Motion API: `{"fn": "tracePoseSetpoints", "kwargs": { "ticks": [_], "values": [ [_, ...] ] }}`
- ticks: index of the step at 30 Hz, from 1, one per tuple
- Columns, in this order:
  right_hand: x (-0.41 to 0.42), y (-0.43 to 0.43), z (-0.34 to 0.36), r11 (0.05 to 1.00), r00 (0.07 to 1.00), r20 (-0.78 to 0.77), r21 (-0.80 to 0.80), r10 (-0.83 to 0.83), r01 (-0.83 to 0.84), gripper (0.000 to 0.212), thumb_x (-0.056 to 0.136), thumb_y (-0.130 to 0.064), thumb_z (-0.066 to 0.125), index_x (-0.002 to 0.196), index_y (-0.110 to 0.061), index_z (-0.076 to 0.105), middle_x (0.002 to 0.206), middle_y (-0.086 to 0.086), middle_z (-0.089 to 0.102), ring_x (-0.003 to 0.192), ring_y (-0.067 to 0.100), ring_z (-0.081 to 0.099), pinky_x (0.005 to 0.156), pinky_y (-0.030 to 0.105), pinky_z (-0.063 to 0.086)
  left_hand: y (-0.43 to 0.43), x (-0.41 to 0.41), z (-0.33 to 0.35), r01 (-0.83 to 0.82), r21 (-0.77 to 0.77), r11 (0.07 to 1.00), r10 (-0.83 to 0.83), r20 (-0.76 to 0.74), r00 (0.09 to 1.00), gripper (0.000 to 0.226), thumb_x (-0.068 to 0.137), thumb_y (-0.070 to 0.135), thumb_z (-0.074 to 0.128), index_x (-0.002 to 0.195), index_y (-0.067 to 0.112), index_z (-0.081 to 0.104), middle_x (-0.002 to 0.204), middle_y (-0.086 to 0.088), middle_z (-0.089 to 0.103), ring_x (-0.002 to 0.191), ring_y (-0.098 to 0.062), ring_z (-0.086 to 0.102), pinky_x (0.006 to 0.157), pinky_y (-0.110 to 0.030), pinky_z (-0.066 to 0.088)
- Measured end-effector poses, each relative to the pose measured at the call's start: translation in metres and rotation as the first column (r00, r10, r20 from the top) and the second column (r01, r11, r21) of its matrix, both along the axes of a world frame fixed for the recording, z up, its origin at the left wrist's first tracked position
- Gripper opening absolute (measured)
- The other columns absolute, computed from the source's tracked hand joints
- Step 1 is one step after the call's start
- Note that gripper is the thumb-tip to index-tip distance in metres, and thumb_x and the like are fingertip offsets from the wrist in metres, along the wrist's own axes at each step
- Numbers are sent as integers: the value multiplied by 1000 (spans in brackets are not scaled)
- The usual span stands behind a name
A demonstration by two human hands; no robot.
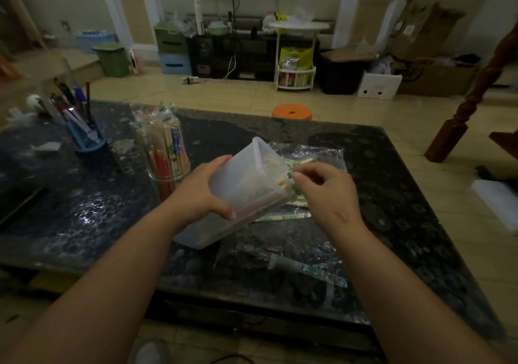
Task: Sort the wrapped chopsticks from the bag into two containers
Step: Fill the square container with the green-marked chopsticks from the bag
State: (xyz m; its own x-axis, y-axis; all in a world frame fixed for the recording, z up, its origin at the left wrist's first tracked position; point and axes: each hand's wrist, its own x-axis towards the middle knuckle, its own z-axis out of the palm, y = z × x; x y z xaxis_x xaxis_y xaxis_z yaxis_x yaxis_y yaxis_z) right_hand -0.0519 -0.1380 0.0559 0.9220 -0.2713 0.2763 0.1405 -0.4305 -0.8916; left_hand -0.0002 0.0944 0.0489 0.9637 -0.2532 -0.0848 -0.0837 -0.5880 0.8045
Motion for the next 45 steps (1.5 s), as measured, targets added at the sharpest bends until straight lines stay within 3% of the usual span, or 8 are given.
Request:
{"fn": "tracePoseSetpoints", "kwargs": {
  "ticks": [8,13,19,23,27,31,35,45],
  "values": [
    [1,-3,2,969,997,-68,243,-23,39,21,97,-19,48,86,-6,61,78,4,60,67,16,52,61,37,42,0,-1,-1,-33,-15,999,33,13,999,119,43,29,83,149,44,33,140,7,39,127,-20,40,102,-45,41],
    [0,-12,-5,994,961,-261,91,88,-66,22,91,-13,48,73,-8,60,63,8,62,54,18,52,50,29,39,0,-1,1,-62,-43,997,62,6,998,120,43,27,83,151,40,32,143,6,39,128,-22,40,103,-47,40],
    [-10,-10,-9,861,645,-660,7,386,-509,22,93,-10,48,78,-7,64,65,8,68,54,19,60,50,25,49,0,-3,1,-71,-48,996,71,4,997,120,42,29,83,151,41,33,142,6,39,129,-22,40,105,-50,40],
    [-10,-3,-20,691,440,-849,-131,292,-711,24,94,-17,53,91,-3,72,91,14,72,79,25,67,75,35,56,0,-2,1,-72,-46,996,72,-6,997,122,41,30,83,151,42,32,143,6,38,129,-22,39,107,-53,40],
    [-4,3,-43,474,491,-866,-393,98,-788,35,97,-25,48,123,-8,63,126,14,61,108,29,59,94,35,49,0,-2,-1,-85,-44,995,85,0,996,122,40,31,83,151,42,32,144,6,38,129,-22,40,107,-53,40],
    [-1,3,-73,543,631,-773,-503,65,-672,61,97,-28,46,153,-13,28,161,9,19,147,31,20,117,46,27,0,-2,-1,-97,-45,994,97,-2,995,123,39,32,83,150,43,33,144,6,39,130,-22,40,107,-54,40],
    [-1,0,-101,601,818,-576,-653,3,-461,64,99,-30,40,157,-19,15,165,5,5,151,25,5,121,44,15,-2,-1,-1,-95,-51,994,96,8,995,123,36,35,83,149,42,35,143,5,41,128,-24,42,105,-56,42],
    [29,-3,-112,636,833,-544,-680,-105,-364,73,97,-23,41,158,-20,0,165,0,-6,151,20,-7,123,41,0,0,3,0,-81,-102,992,83,15,996,112,42,26,81,146,41,40,137,6,44,120,-20,46,91,-41,43]
  ]
}}
